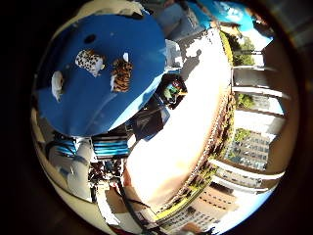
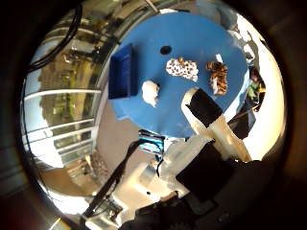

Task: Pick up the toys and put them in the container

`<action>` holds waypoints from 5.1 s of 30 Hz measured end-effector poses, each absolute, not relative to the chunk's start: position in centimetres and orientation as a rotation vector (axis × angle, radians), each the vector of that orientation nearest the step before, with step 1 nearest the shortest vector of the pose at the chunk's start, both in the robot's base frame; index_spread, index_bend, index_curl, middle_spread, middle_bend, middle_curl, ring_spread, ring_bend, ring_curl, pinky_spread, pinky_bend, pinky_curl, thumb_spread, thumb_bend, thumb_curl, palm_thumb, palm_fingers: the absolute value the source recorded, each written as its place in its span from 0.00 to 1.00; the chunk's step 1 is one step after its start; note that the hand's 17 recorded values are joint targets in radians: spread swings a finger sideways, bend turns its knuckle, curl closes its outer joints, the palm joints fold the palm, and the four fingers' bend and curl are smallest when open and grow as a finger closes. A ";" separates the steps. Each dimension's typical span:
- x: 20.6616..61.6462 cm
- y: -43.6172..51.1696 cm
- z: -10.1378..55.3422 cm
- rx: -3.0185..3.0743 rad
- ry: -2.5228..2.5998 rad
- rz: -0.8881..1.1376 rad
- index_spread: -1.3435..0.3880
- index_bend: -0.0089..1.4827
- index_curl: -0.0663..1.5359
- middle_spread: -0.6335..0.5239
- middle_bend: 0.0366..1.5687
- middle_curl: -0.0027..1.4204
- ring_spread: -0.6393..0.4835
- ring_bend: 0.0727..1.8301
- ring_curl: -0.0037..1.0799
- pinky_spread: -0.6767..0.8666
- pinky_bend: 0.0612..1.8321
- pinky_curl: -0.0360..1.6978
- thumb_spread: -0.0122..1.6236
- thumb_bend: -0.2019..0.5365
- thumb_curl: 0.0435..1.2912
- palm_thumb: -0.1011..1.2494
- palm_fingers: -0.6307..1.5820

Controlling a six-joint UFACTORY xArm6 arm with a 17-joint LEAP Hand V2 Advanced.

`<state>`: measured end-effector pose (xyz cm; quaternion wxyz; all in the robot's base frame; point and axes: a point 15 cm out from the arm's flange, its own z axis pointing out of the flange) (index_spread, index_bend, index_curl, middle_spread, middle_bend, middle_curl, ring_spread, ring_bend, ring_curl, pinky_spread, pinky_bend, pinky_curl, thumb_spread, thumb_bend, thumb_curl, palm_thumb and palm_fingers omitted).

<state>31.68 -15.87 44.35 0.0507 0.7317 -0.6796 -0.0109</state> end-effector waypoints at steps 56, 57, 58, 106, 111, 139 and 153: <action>44.6 -28.2 12.9 2.407 -1.004 -0.241 0.58 0.16 0.23 0.51 0.10 0.22 0.75 0.17 0.31 0.67 0.24 0.14 0.62 0.24 0.31 0.70 0.41; 44.6 -28.2 12.8 2.409 -1.003 -0.237 0.58 0.14 0.23 0.49 0.14 0.23 0.73 0.19 0.31 0.67 0.23 0.13 0.62 0.23 0.31 0.70 0.48; 44.6 -28.1 12.8 2.413 -1.001 -0.232 0.59 0.14 0.24 0.48 0.16 0.24 0.72 0.22 0.32 0.67 0.23 0.13 0.62 0.24 0.32 0.71 0.51; 39.1 3.8 44.7 2.837 -1.377 -0.327 0.07 0.46 0.62 0.31 0.82 0.81 0.44 0.83 0.83 0.52 0.91 0.49 0.67 0.26 0.62 0.81 0.62; 41.7 13.4 44.9 2.929 -1.427 -0.223 0.05 0.44 0.70 0.32 0.84 0.81 0.44 0.85 0.83 0.52 0.92 0.51 0.67 0.26 0.63 0.81 0.61; 49.3 29.0 28.6 2.865 -1.433 -0.173 0.10 0.36 0.88 0.40 0.73 0.69 0.56 0.79 0.70 0.54 0.80 0.51 0.67 0.22 0.59 0.66 0.56; 48.6 22.2 32.9 2.865 -1.416 -0.230 0.41 0.06 0.50 0.57 0.13 0.33 0.80 0.33 0.33 0.72 0.56 0.35 0.66 0.23 0.43 0.61 0.23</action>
